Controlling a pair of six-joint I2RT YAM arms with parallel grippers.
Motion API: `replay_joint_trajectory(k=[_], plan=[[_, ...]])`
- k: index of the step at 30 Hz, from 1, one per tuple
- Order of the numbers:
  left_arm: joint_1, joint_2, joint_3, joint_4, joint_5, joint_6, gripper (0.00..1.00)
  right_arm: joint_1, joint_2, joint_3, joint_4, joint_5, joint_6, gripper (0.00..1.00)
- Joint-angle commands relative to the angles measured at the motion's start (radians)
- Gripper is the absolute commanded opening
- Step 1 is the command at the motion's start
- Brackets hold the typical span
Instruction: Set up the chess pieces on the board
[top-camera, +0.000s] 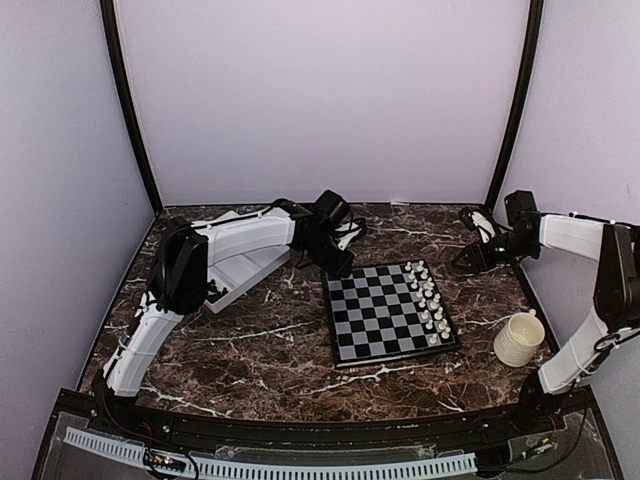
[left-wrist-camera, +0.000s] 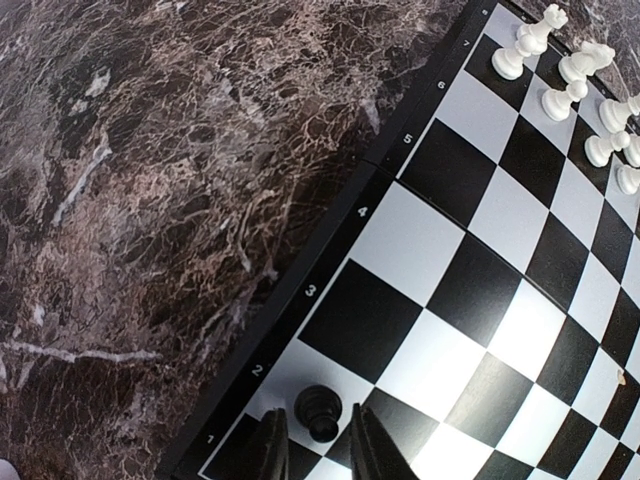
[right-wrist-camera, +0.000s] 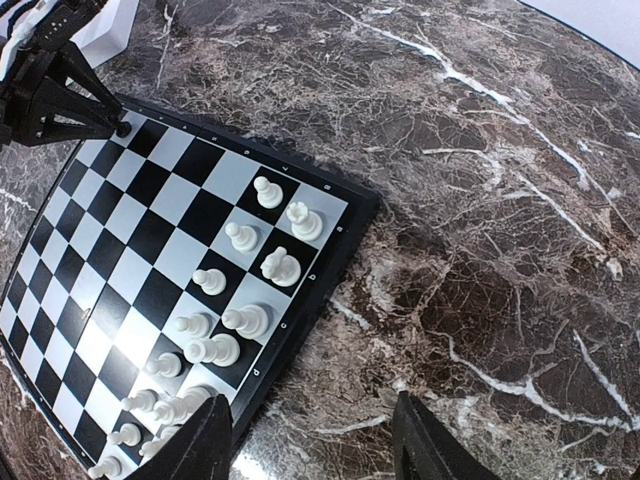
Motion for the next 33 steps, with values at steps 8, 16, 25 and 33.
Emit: replay_joint_trajectory(k=[8, 16, 25, 33], plan=[[-0.007, -0.030, 0.063, -0.036, 0.006, 0.006, 0.40, 0.007, 0.008, 0.005, -0.004, -0.002, -0.010, 0.56], [-0.017, -0.289, -0.026, -0.101, -0.061, 0.062, 0.55, 0.007, -0.011, 0.005, -0.013, 0.000, -0.003, 0.56], [0.130, -0.686, -0.514, -0.237, -0.280, -0.048, 0.51, 0.008, -0.016, 0.015, -0.021, -0.064, -0.021, 0.56], [0.458, -0.842, -0.835, -0.185, -0.272, -0.009, 0.43, 0.010, 0.021, 0.034, -0.048, -0.097, -0.038, 0.54]])
